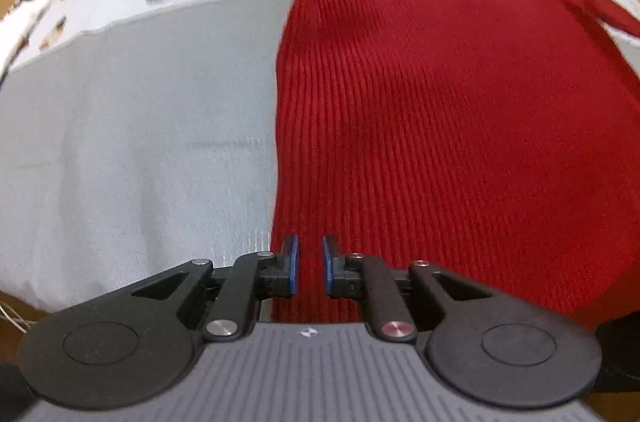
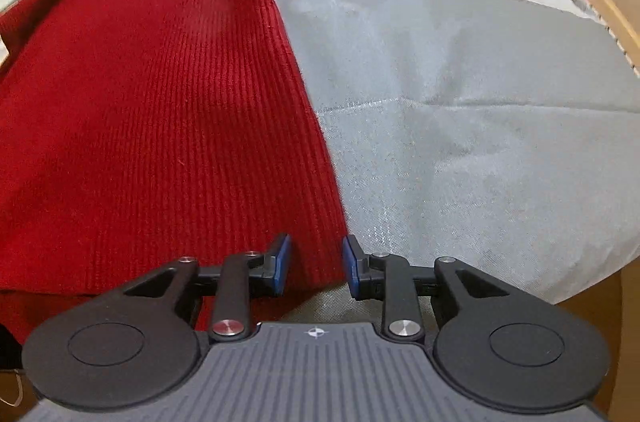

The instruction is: Fold small clothes

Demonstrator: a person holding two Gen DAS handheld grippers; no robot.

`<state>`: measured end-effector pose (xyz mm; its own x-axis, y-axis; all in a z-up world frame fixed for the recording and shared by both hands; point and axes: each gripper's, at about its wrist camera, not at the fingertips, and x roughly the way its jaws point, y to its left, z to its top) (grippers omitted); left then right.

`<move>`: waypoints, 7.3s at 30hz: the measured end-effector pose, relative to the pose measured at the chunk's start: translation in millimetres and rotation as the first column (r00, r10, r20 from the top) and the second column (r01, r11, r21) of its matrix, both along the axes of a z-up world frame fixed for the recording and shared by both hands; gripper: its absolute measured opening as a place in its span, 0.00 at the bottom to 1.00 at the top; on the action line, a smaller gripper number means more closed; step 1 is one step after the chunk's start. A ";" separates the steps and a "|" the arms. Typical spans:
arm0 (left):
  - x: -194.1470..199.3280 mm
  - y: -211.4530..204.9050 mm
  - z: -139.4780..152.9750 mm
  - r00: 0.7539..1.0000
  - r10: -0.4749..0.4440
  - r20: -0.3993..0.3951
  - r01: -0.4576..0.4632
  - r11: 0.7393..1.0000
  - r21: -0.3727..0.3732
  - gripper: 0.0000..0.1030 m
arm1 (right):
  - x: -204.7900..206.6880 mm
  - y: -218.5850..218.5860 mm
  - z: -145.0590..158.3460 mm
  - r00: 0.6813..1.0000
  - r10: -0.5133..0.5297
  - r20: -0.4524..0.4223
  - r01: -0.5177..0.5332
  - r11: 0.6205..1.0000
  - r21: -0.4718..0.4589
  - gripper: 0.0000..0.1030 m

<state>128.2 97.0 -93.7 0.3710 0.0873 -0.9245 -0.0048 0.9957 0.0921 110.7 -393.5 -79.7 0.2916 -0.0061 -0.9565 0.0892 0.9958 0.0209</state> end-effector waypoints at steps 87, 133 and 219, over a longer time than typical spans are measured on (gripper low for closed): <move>340.8 182.5 -20.8 0.788 0.613 0.061 -0.490 0.684 -0.541 0.10 | 301.7 153.9 87.9 0.926 0.030 0.376 -0.130 0.961 0.245 0.14; 323.3 74.7 71.5 0.896 0.444 0.004 -0.401 0.812 -0.423 0.19 | 259.4 258.7 49.6 0.683 0.616 0.392 -0.621 0.773 -0.134 0.25; 341.8 19.7 39.7 0.970 0.236 -0.060 -0.241 0.903 -0.355 0.19 | 305.7 40.7 -56.2 0.765 -0.643 -0.042 0.572 0.648 0.503 0.41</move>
